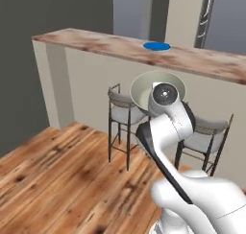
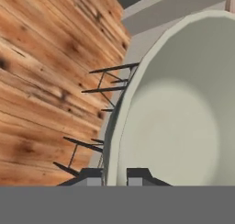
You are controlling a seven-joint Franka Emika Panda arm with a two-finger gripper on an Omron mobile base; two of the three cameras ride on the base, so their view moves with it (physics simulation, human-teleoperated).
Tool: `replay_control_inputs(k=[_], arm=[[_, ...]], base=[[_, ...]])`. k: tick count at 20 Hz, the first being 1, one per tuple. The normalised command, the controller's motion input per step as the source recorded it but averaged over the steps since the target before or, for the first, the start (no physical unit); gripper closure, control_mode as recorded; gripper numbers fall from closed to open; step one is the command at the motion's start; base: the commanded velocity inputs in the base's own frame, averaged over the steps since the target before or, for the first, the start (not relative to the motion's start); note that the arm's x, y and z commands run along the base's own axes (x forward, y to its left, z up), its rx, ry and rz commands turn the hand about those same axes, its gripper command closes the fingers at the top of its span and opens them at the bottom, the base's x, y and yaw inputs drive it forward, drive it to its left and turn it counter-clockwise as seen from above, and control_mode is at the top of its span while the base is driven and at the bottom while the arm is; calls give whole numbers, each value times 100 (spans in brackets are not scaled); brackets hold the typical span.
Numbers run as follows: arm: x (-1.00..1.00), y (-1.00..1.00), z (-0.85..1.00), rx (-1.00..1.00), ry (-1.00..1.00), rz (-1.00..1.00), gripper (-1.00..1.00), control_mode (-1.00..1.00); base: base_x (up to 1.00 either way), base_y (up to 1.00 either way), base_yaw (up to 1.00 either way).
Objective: Move the bowls from the cabinet to the plates on the dining table.
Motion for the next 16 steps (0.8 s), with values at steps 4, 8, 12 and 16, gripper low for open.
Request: replay_control_inputs(k=[4,8,12,16], arm=[[0,0,0,0,0,0,100,100],[0,0,0,0,0,0,100,100],[0,0,0,0,0,0,100,100],[0,0,0,0,0,0,100,100]], base=[[37,71,-29],[25,67,-33],[21,60,-36],[19,62,-37]])
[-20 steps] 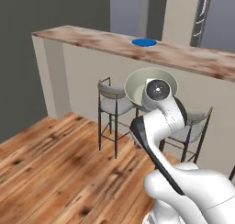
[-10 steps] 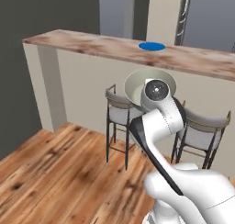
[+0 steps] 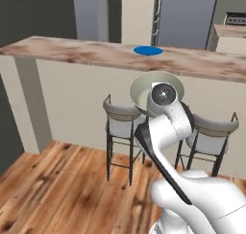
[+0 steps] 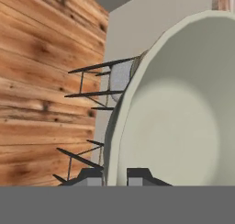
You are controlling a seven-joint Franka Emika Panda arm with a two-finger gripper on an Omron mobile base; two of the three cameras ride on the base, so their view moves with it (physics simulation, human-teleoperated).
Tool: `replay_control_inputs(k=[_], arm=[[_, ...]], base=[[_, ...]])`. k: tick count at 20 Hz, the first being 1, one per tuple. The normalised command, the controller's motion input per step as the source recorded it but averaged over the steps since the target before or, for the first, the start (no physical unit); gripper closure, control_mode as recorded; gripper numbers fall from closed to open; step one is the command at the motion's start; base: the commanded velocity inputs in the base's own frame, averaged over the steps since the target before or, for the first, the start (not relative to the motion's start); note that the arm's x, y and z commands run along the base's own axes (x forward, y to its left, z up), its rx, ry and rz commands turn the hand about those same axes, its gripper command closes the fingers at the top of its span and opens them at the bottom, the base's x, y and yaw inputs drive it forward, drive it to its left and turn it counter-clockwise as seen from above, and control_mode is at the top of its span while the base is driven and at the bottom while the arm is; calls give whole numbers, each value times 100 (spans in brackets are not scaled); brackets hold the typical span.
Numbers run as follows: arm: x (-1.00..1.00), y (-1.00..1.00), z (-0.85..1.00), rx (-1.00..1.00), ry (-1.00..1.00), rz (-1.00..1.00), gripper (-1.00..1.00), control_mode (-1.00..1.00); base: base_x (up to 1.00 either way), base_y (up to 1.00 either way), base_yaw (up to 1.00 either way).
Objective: Move the bowls from the cabinet to the plates on the dining table.
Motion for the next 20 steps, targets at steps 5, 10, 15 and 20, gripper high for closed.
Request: replay_control_inputs(k=[5,10,15,20], arm=[[0,0,0,0,0,0,100,100],[0,0,0,0,0,0,100,100],[0,0,0,0,0,0,100,100],[0,0,0,0,0,0,100,100]], base=[[23,62,-36],[25,66,-34],[26,65,-32],[23,54,-30]])
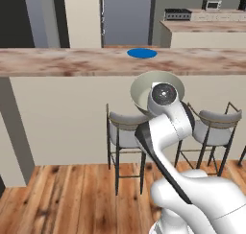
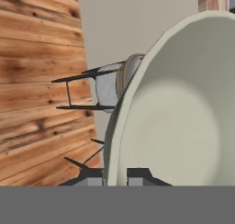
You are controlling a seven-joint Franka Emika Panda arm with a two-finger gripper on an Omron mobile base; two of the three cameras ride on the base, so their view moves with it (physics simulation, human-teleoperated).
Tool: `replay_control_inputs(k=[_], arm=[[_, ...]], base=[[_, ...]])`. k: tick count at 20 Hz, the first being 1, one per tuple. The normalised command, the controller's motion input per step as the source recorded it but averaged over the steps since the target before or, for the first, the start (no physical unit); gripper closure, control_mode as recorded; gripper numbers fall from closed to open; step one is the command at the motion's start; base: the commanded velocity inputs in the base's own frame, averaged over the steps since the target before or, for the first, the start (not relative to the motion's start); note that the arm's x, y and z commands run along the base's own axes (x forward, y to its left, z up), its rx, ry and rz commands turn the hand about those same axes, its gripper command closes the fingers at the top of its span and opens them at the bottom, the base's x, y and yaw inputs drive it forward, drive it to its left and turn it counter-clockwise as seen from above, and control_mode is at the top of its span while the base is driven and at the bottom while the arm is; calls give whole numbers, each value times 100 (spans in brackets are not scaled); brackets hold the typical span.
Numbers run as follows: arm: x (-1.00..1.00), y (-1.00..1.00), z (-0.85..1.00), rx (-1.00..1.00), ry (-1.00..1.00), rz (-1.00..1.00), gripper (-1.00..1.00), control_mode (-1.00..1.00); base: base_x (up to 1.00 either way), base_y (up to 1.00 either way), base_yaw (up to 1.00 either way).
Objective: Move the bowls from the cabinet to the plates on the dining table.
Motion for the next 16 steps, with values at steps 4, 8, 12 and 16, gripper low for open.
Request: replay_control_inputs(k=[4,8,12,16], arm=[[0,0,0,0,0,0,100,100],[0,0,0,0,0,0,100,100],[0,0,0,0,0,0,100,100],[0,0,0,0,0,0,100,100]], base=[[12,35,-35],[20,5,-28],[27,0,-26],[31,15,-17]])
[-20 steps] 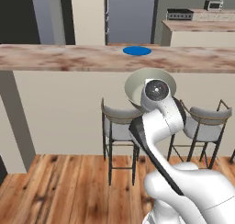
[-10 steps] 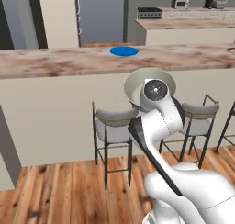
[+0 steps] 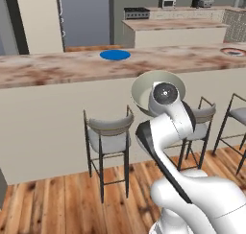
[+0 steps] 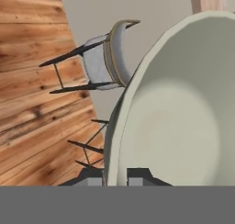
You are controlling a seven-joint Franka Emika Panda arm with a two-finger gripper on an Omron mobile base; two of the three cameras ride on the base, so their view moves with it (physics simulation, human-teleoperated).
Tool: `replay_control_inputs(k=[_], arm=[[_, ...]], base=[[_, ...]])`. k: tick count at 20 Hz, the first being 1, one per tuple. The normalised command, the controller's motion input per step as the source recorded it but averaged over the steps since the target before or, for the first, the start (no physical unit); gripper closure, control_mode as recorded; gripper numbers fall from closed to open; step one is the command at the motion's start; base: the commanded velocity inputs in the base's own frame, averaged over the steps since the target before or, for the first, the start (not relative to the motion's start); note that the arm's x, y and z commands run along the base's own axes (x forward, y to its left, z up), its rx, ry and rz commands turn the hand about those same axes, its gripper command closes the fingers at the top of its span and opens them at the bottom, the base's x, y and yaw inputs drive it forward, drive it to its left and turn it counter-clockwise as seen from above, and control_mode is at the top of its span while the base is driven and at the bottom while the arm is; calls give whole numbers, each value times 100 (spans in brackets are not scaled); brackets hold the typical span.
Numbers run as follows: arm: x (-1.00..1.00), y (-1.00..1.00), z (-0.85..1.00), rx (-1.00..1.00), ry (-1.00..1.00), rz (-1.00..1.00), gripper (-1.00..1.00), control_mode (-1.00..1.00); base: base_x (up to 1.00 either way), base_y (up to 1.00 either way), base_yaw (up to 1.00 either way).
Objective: Move the bowls from the cabinet to the plates on the dining table.
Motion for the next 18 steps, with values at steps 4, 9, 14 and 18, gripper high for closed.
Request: replay_control_inputs(k=[4,9,14,18], arm=[[0,0,0,0,0,0,100,100],[0,0,0,0,0,0,100,100],[0,0,0,0,0,0,100,100],[0,0,0,0,0,0,100,100]], base=[[28,42,-9],[27,48,-8],[36,29,-9],[46,7,-10]])
